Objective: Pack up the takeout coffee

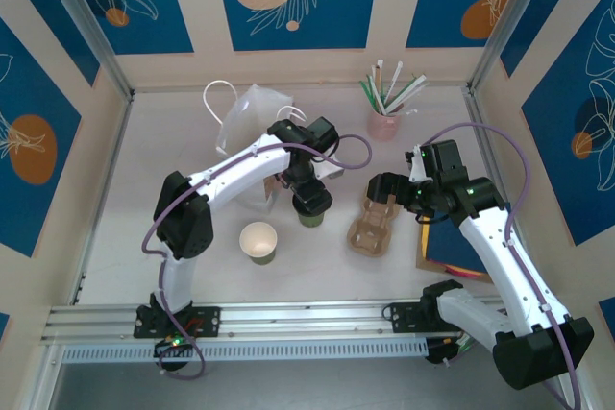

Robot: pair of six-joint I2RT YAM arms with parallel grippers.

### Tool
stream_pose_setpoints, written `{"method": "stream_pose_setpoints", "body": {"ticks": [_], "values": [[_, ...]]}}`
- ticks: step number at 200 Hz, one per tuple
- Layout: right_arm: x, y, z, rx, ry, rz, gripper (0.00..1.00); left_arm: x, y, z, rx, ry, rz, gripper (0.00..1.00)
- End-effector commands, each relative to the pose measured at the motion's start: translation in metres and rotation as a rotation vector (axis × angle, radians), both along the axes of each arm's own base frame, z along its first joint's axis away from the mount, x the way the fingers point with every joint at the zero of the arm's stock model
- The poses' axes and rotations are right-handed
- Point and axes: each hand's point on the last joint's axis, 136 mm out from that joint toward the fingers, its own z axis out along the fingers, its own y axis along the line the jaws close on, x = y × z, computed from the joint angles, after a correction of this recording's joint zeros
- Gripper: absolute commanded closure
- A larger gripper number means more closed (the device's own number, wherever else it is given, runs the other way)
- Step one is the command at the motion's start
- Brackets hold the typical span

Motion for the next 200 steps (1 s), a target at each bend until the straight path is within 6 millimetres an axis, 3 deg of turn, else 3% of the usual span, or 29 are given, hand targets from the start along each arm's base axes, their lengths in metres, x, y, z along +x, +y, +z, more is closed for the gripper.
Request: {"method": "stream_pose_setpoints", "body": {"ticks": [1,200], "values": [[-0.0007,0.0022,0.0063,0.019,-0.014,0.012,0.01,-0.0076,0.0032,-0.0102,0.050,0.023,-0.040,0.20],[-0.0012,0.0037,0.0073,0.030,-0.016,0.018,0.01,-0.0131,0.0027,-0.0077,0.084,0.001,-0.036,0.24]]}}
